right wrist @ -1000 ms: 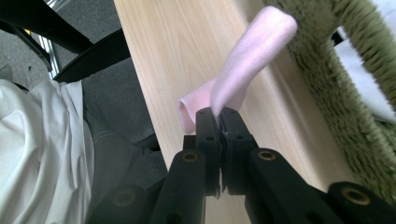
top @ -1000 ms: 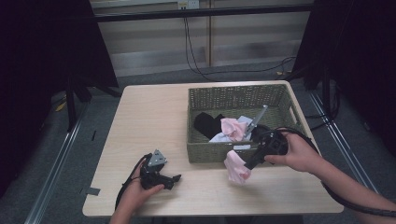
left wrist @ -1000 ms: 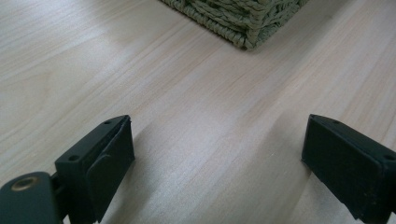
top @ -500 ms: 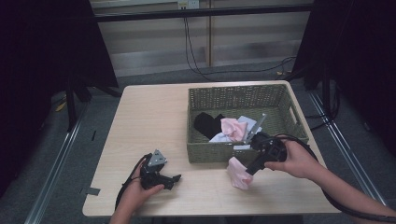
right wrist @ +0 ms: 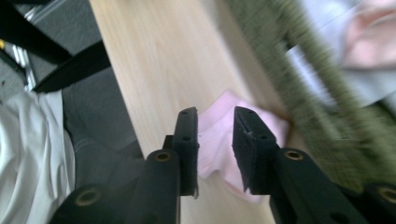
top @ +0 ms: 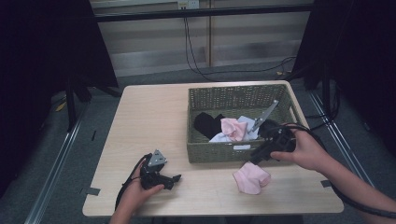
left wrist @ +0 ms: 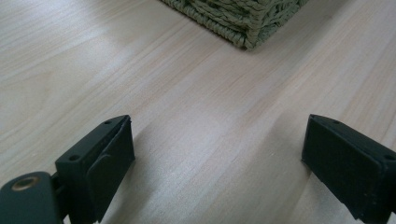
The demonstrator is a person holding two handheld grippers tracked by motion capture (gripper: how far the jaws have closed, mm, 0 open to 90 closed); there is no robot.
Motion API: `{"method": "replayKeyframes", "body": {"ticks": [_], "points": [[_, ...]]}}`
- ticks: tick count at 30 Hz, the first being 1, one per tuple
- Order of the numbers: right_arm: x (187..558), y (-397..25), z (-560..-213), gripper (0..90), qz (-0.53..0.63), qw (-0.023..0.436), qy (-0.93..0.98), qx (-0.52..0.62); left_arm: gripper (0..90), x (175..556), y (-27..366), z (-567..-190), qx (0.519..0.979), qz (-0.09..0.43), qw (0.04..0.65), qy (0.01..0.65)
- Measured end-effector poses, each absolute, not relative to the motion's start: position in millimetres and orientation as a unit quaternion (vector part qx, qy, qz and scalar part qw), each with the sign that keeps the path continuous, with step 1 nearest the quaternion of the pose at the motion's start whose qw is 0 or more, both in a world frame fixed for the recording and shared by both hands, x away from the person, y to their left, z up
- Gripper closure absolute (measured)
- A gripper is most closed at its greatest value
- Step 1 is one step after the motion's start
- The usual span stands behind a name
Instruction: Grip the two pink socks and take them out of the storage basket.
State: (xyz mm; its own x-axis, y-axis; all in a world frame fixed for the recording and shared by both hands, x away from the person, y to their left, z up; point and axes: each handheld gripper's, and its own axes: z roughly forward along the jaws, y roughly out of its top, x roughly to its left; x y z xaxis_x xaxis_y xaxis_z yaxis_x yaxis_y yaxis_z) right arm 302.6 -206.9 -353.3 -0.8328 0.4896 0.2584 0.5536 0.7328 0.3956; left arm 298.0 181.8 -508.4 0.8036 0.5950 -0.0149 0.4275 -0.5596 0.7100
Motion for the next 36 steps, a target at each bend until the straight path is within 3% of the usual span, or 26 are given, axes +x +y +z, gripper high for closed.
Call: {"method": "replayKeyframes", "body": {"ticks": [12,24,36], "points": [[344.9,-208.0,-335.8,61.7,-0.248,0.036,-0.912,-0.326,8.7,297.9,181.3,-508.9,0.873,0.114,0.372,0.294],[405.1,-213.3,-379.0,57.8,-0.226,0.009,-0.892,-0.391,8.7,297.8,181.3,-509.0,0.873,0.113,0.372,0.294],[438.2,-214.0,-409.6,56.1,-0.203,-0.001,-0.880,-0.429,8.6,298.1,181.5,-508.8,0.874,0.114,0.371,0.292]]}}
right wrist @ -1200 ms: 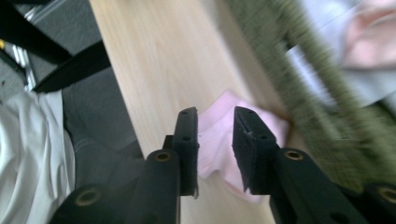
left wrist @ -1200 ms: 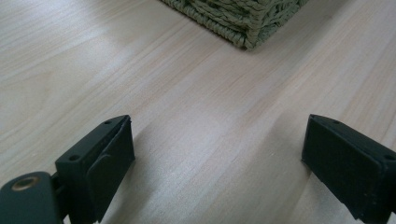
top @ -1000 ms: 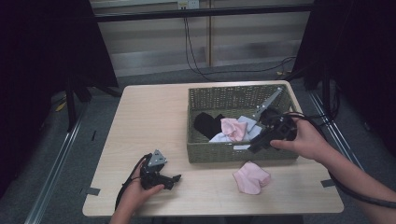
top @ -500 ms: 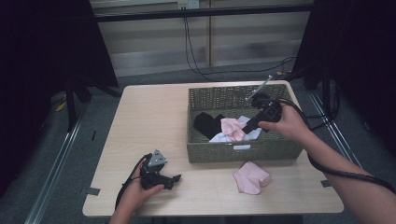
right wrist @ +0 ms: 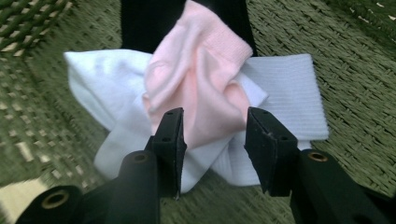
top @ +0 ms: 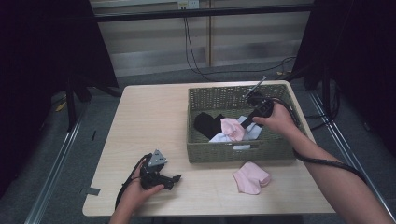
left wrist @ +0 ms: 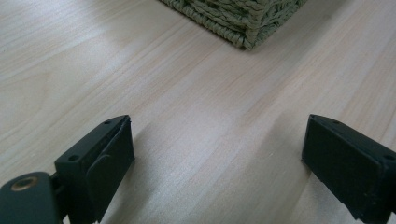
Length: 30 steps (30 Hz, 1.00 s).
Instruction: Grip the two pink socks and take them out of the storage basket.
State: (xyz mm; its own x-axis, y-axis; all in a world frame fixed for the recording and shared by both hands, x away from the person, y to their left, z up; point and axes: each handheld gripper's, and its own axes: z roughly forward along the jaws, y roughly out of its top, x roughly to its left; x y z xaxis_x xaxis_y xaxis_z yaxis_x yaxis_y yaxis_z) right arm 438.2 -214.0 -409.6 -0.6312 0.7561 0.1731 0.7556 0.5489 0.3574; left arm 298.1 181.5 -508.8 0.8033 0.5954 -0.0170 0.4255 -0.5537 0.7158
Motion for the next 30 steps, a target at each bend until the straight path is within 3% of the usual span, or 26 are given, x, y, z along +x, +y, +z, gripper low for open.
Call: {"method": "replayKeyframes", "body": {"ticks": [3,6,8,10,30], "points": [[441.3,-210.0,-414.0,55.7,0.198,0.003,0.881,0.429,8.6,298.1,181.6,-508.6,0.875,0.114,0.370,0.292],[446.4,-206.8,-422.2,68.5,0.194,-0.006,0.879,0.435,8.6,298.2,181.5,-508.8,0.874,0.114,0.371,0.292],[446.8,-206.2,-423.1,71.8,0.192,-0.008,0.880,0.435,8.5,298.1,181.6,-508.6,0.874,0.114,0.370,0.292],[446.9,-206.6,-421.7,83.6,0.190,-0.017,0.880,0.434,8.6,298.1,181.6,-508.6,0.874,0.114,0.370,0.292],[424.2,-214.6,-353.3,86.2,0.197,-0.028,0.896,0.398,8.5,298.1,181.6,-508.4,0.875,0.114,0.369,0.292]]}}
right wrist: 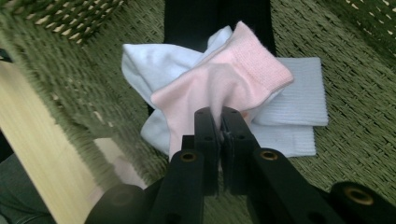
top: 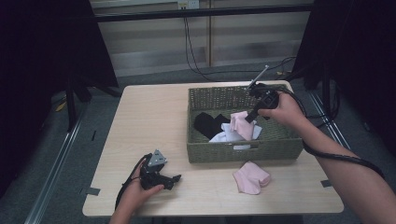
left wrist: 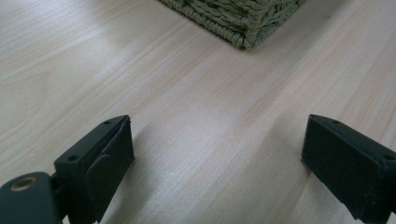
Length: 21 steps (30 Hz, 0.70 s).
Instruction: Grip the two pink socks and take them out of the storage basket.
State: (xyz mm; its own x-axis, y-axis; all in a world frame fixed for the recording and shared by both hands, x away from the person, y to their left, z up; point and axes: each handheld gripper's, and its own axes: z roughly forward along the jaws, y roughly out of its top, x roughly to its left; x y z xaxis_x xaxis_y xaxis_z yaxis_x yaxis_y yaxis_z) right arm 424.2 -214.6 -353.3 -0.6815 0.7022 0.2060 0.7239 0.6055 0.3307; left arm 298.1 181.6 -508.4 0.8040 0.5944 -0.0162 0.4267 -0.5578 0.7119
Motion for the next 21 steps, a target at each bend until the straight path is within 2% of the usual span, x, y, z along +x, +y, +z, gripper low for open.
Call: {"method": "replayKeyframes", "body": {"ticks": [8,21], "points": [[415.9,-213.0,-326.7,86.2,-0.189,0.019,-0.903,-0.386,8.5,298.1,181.6,-508.3,0.875,0.113,0.369,0.292],[404.5,-218.8,-303.7,86.1,-0.195,0.023,-0.907,-0.372,8.5,298.1,181.6,-508.3,0.875,0.113,0.369,0.292]]}}
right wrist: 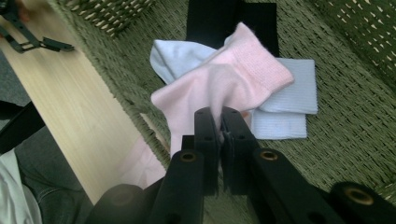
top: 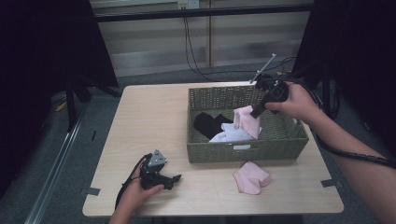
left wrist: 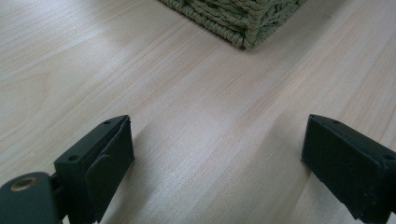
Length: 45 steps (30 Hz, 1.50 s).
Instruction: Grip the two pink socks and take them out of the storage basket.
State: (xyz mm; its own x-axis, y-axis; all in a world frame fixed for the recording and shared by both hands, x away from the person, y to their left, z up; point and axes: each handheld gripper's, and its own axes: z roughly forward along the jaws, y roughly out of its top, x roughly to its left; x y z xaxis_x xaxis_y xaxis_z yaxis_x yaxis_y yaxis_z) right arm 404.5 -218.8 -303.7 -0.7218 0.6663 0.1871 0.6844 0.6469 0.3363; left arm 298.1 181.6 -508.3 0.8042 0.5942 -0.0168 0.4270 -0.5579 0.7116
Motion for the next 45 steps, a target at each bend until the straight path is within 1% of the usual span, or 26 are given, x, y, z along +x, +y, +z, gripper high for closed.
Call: {"method": "replayKeyframes", "body": {"ticks": [7,17,37,45], "points": [[395.5,-219.5,-287.9,86.1,-0.199,0.022,-0.910,-0.362,8.5,298.2,181.6,-508.5,0.875,0.113,0.370,0.291],[384.7,-220.8,-276.8,86.1,-0.205,0.027,-0.914,-0.348,8.5,298.0,181.4,-508.7,0.873,0.113,0.372,0.294],[348.2,-221.6,-269.1,86.2,-0.239,0.045,-0.920,-0.307,8.6,298.1,181.6,-508.5,0.875,0.113,0.370,0.291],[336.3,-218.3,-277.2,86.1,-0.241,0.057,-0.923,-0.296,8.5,298.0,181.4,-508.6,0.874,0.113,0.372,0.293]]}}
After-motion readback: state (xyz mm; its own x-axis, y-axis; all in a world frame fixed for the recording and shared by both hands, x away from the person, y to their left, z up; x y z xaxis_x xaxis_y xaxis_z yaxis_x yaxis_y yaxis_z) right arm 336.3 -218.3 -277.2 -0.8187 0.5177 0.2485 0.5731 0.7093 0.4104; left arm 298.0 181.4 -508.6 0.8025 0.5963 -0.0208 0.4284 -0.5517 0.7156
